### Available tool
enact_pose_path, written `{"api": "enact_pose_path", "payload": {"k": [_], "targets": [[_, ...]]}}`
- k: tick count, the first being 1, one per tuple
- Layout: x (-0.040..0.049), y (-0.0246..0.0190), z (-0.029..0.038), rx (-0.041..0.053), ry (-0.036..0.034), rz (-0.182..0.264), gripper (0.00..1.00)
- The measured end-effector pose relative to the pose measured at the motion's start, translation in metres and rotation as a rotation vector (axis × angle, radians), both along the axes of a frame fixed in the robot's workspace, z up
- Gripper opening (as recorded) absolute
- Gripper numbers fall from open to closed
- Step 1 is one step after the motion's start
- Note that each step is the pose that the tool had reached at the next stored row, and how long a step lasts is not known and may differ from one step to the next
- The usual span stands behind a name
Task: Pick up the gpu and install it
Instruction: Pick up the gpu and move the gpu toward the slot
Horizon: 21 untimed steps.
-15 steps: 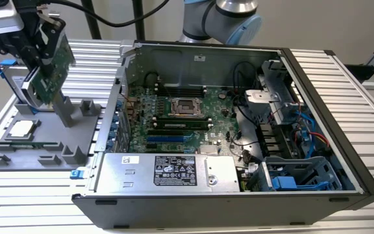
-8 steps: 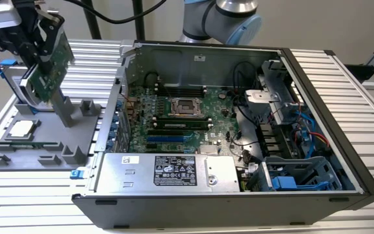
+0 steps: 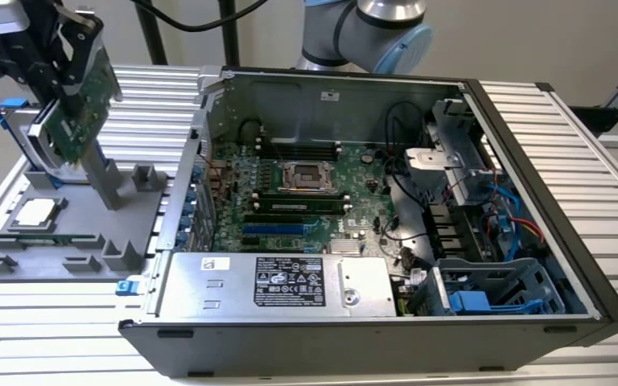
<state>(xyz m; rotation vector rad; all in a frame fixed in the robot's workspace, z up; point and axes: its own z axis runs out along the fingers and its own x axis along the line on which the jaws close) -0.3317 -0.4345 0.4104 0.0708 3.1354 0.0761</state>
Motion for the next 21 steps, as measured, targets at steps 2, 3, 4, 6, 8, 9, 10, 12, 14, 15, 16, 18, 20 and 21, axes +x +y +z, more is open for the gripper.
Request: {"api": "enact_pose_path", "payload": {"k": [2, 3, 4, 6, 8, 9, 10, 12, 14, 15, 16, 18, 20, 21], "targets": [[0.0, 0.0, 0.0022, 0.0001, -0.0001, 0.0, 0.0], [0.0, 0.0, 0.0032, 0.0, -0.0001, 0.0, 0.0], [0.0, 0.0, 0.0042, 0.0, -0.0001, 0.0, 0.0], [0.0, 0.0, 0.0063, 0.0, -0.0001, 0.0, 0.0], [0.0, 0.0, 0.0082, 0.0001, -0.0001, 0.0, 0.0], [0.0, 0.0, 0.0092, 0.0, -0.0001, 0.0, 0.0], [0.0, 0.0, 0.0102, 0.0, -0.0001, 0.0, 0.0], [0.0, 0.0, 0.0117, 0.0, -0.0001, 0.0, 0.0], [0.0, 0.0, 0.0131, 0.0, 0.0, 0.0, 0.0], [0.0, 0.0, 0.0137, 0.0, -0.0001, 0.0, 0.0], [0.0, 0.0, 0.0144, 0.0, -0.0001, 0.0, 0.0], [0.0, 0.0, 0.0156, 0.0, 0.0, 0.0, 0.0], [0.0, 0.0, 0.016, 0.0001, -0.0002, 0.0, 0.0], [0.0001, 0.0, 0.016, 0.0002, -0.0003, 0.0, 0.0]]}}
